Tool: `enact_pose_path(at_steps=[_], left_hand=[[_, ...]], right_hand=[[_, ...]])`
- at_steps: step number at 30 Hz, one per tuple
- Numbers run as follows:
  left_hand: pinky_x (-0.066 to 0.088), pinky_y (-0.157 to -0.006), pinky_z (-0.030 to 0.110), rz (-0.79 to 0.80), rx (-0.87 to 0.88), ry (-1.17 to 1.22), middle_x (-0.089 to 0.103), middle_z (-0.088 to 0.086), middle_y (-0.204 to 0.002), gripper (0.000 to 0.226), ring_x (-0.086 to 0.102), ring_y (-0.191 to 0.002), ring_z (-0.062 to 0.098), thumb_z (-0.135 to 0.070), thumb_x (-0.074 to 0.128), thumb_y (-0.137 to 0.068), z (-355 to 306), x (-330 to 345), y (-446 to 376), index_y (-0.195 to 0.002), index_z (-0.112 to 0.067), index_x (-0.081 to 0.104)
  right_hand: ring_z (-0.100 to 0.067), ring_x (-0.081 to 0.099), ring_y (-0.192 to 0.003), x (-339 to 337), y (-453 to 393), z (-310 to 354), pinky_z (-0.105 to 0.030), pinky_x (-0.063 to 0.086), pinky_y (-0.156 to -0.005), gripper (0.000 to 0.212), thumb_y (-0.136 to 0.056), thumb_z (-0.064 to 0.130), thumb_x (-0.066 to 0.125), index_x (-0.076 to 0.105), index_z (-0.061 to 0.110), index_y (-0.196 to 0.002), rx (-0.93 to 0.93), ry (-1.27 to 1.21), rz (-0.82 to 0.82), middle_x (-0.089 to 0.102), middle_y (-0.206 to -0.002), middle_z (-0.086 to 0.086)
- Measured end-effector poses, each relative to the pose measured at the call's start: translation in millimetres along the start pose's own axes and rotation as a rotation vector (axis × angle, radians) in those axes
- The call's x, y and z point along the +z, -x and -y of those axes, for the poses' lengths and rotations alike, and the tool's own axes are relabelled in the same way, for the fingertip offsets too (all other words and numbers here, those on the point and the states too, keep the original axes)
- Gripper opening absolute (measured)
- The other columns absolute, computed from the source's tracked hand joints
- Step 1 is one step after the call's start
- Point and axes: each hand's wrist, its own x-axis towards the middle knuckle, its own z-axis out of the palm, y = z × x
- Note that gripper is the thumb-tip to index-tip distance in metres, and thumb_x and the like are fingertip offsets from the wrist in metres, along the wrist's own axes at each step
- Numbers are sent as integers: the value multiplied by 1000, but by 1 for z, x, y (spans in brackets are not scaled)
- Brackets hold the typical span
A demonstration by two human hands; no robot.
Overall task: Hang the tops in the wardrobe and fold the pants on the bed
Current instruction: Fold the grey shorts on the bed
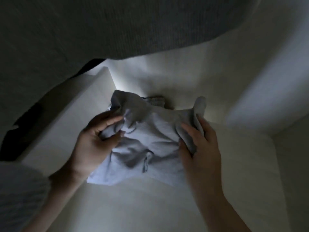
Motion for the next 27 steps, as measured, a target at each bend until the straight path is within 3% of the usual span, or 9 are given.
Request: enact_pose_path(at_steps=[2,6,11,13,15,18,21,24,27], left_hand=[[45,-100,28,6,44,-20,57,-16,-126,38,54,-120,5,-12,74,-78,8,-14,-25,-114,-17,64],[32,-108,16,60,142,-257,55,1,-131,46,47,-126,1,-9,75,-75,51,-25,-74,-119,-5,63],[20,-113,31,414,-218,-722,25,18,-154,83,23,-143,33,-15,78,-77,109,-22,-86,-146,-6,33],[26,-113,43,410,-174,-800,23,15,-156,83,23,-143,34,-24,78,-77,112,-6,-75,-146,-14,35],[30,-108,53,364,-47,-898,31,14,-153,74,28,-141,35,-31,77,-77,107,14,-63,-142,-15,44],[31,-108,53,321,52,-848,38,16,-149,63,30,-141,33,-40,66,-85,104,40,-49,-139,-12,49],[24,-112,55,351,33,-804,26,8,-156,63,20,-146,24,-49,38,-92,109,62,-48,-147,-18,35],[15,-113,58,443,-75,-840,5,2,-161,62,1,-148,17,-43,38,-95,126,80,-50,-152,-30,15],[8,-114,57,489,-91,-1012,-8,-1,-161,73,-7,-148,17,-67,3,-84,146,85,-47,-150,-35,-7]], right_hand=[[2,32,-129,13,-20,7,2,21,-100,38,-83,-2,65,65,14,-118,-67,-58,-71,39,-146,-7],[8,19,-135,56,-51,-6,5,16,-99,49,-85,4,64,51,10,-132,-27,-154,-129,21,-153,-3],[-18,26,-139,106,-43,-44,-12,29,-95,63,-92,22,57,26,21,-148,367,-74,344,9,-158,-8],[-16,32,-136,112,-37,-52,-17,35,-90,65,-93,29,57,22,30,-148,370,-24,394,2,-159,-4],[-19,23,-142,112,-36,-58,-25,34,-102,70,-91,36,58,18,32,-149,369,30,389,-4,-159,-3],[-24,3,-148,112,-37,-53,-40,17,-117,70,-91,43,57,22,27,-150,102,292,294,4,-160,-8],[-30,12,-146,136,-46,-41,-51,17,-115,60,-89,30,59,39,16,-144,-267,357,286,17,-158,-15],[-24,-5,-147,164,-55,-56,-55,-6,-115,63,-94,31,44,22,16,-150,-335,536,517,1,-160,-10],[-20,-16,-146,172,-55,-88,-57,-18,-110,66,-92,42,38,13,27,-151,-294,641,545,-7,-160,-7]])
